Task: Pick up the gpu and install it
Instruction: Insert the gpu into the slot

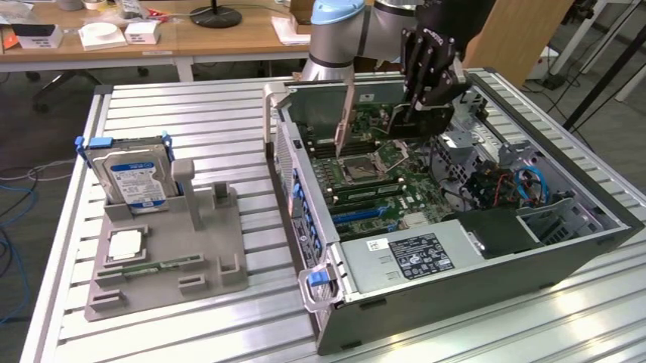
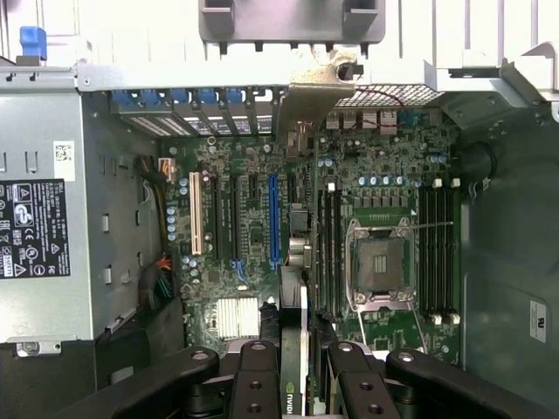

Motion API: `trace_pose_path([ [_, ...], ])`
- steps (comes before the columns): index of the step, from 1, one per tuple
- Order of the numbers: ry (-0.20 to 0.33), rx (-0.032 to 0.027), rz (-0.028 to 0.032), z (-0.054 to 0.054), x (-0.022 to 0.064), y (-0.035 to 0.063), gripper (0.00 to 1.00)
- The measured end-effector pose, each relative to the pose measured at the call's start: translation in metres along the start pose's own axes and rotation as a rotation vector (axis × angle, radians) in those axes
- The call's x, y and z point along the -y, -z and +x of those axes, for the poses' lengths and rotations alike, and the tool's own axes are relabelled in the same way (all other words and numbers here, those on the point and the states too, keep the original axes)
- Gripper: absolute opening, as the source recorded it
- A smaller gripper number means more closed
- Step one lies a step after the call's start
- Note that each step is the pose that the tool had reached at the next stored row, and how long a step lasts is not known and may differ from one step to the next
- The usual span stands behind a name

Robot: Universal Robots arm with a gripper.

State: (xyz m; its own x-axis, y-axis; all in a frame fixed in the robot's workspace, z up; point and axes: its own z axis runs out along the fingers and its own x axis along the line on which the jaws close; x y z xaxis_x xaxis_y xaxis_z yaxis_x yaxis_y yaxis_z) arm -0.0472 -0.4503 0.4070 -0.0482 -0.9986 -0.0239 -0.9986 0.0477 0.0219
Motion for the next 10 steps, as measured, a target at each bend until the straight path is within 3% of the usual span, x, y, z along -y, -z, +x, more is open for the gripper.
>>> trace_pose_path([
  [10,0.0,0.0001,0.004,0.0001,0.0001,-0.005,0.26],
])
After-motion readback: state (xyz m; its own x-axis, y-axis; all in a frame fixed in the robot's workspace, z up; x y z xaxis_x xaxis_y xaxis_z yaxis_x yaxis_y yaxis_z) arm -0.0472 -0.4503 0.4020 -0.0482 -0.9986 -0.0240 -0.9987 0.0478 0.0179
